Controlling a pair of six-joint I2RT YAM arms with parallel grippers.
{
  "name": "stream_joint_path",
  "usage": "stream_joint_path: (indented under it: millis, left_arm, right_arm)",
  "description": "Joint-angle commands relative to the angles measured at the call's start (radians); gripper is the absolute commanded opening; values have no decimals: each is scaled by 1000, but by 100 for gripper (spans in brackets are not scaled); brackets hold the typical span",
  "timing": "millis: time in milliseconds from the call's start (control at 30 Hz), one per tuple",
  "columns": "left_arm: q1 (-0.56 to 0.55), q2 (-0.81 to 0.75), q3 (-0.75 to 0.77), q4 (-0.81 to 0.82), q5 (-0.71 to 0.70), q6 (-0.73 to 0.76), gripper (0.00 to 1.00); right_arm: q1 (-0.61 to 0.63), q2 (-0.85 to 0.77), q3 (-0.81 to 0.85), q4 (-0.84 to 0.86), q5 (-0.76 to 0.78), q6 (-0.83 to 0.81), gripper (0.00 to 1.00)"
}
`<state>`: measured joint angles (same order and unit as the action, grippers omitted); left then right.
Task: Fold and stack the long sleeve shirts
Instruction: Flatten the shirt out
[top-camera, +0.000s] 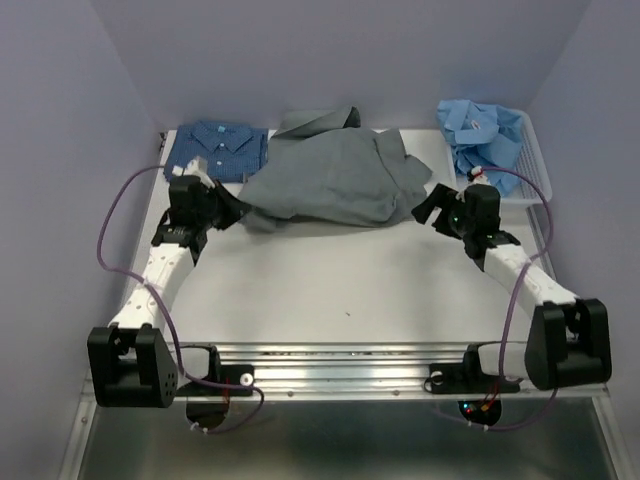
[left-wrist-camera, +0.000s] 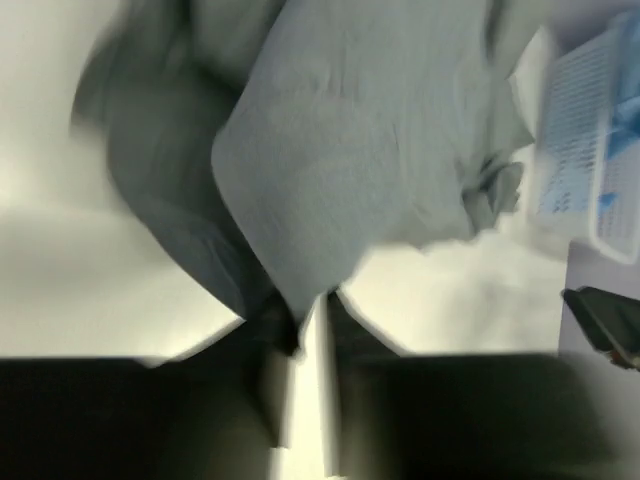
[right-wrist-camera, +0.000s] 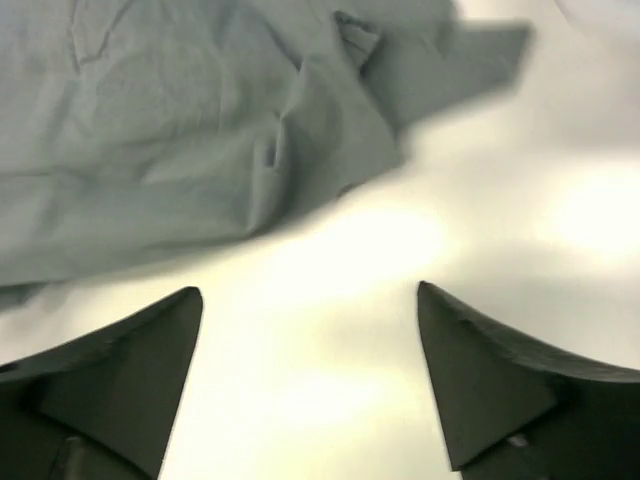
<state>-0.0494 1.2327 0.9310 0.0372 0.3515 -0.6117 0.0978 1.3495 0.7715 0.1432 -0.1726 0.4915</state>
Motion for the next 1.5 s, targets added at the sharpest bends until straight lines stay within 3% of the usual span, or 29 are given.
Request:
stream_joint_path:
  millis: [0,100,167,333,500,667,833,1033,1267,1400,1467]
  left_arm:
    - [0,-329,-49,-422,-77,9,99]
    - [0,-415,5,-563,-159,39,99]
    - [0,-418,74,-582,-221,49,99]
    - [0,-375,57,-423,-117,40,99]
    - [0,-289,-35,-362,-118,1,99]
    - [-21,-167,-93,-197,-72,-23,99]
    - [-38,-47,-93,-273,-157,-52,99]
    - [-40,-1,-185,-330,-229,-89,99]
    - [-44,96,-211,-284,-217,-69,99]
    - [-50,161,-231,-218,-134,-57,83]
    - [-70,200,-227,-204,-125,-54,60]
  right_arm:
    - [-9,-419,49,-412,120,56,100]
    - [-9,-481,130,-580,278,36,100]
    - [-9,-463,193,-619,301,-7,100]
    - [-9,-319,232,-547,92,-57,100]
    - [40,-95,242,-606,153,-76,100]
    - [154,71,248,-495,130,-140,100]
    - [172,244,272,-504,162,-36,100]
    - [172,281,187,-496,274,-2,100]
    - [172,272,173,-548,401,38,100]
    - [172,226,144,-588,478,44,100]
    - [172,203,129,-602,476,55,100]
